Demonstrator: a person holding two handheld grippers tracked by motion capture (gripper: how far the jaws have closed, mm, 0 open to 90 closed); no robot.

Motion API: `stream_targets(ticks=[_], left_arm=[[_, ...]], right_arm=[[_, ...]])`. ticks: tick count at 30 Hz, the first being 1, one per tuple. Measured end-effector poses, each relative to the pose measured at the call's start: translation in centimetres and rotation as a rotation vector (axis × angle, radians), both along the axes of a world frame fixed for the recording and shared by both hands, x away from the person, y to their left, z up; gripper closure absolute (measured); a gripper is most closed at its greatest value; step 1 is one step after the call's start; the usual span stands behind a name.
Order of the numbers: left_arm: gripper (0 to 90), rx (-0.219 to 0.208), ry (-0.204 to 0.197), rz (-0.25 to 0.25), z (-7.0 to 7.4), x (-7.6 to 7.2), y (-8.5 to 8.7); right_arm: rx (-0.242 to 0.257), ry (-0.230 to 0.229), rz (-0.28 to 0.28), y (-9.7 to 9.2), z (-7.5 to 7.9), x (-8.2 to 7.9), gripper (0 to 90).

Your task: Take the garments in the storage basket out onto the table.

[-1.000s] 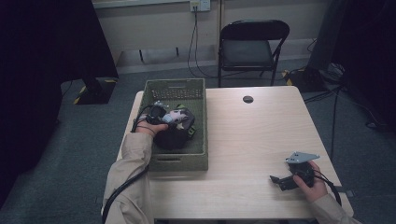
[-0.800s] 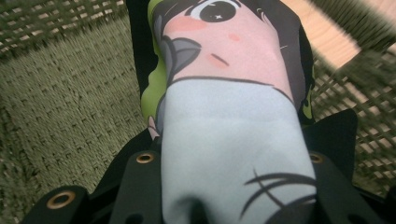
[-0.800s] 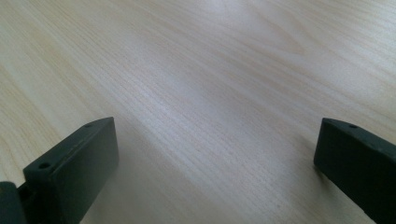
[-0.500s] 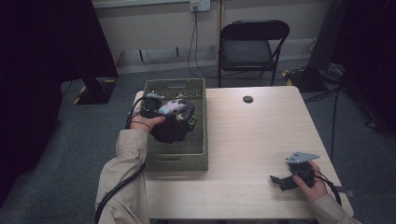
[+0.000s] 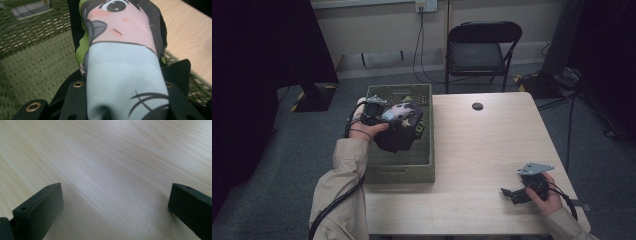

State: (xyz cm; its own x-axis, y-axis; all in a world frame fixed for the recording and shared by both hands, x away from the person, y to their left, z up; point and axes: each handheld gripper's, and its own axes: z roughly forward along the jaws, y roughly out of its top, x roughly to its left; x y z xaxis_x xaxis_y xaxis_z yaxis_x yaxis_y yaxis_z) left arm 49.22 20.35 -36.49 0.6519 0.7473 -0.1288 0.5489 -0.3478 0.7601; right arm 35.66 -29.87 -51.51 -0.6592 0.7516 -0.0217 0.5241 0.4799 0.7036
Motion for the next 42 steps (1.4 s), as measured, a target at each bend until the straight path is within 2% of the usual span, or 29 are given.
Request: stream_targets(ticks=[2,15,21,26,42], left_arm=[[61.8,-0.023,0.002,-0.008,0.5,-0.2,-0.2],[64.7,-0.091,-0.033,-0.044,3.3,-1.0,-1.2],[64.8,-0.100,-0.039,-0.068,4.3,-1.3,-2.0],[65.0,-0.129,-0.045,-0.082,4.7,-1.5,-2.7],[64.9,-0.173,-0.068,-0.140,5.6,-1.8,-5.6]], right_arm=[[0.000,0.000,0.000,0.0,0.0,0.0,0.0],[0.000,0.000,0.000,0.0,0.0,0.0,0.0],[0.000,0.000,0.000,0.0,0.0,0.0,0.0],[0.000,-0.001,0.001,0.0,0.0,0.0,0.0],[0.000,-0.001,-0.001,0.0,0.0,0.0,0.0]])
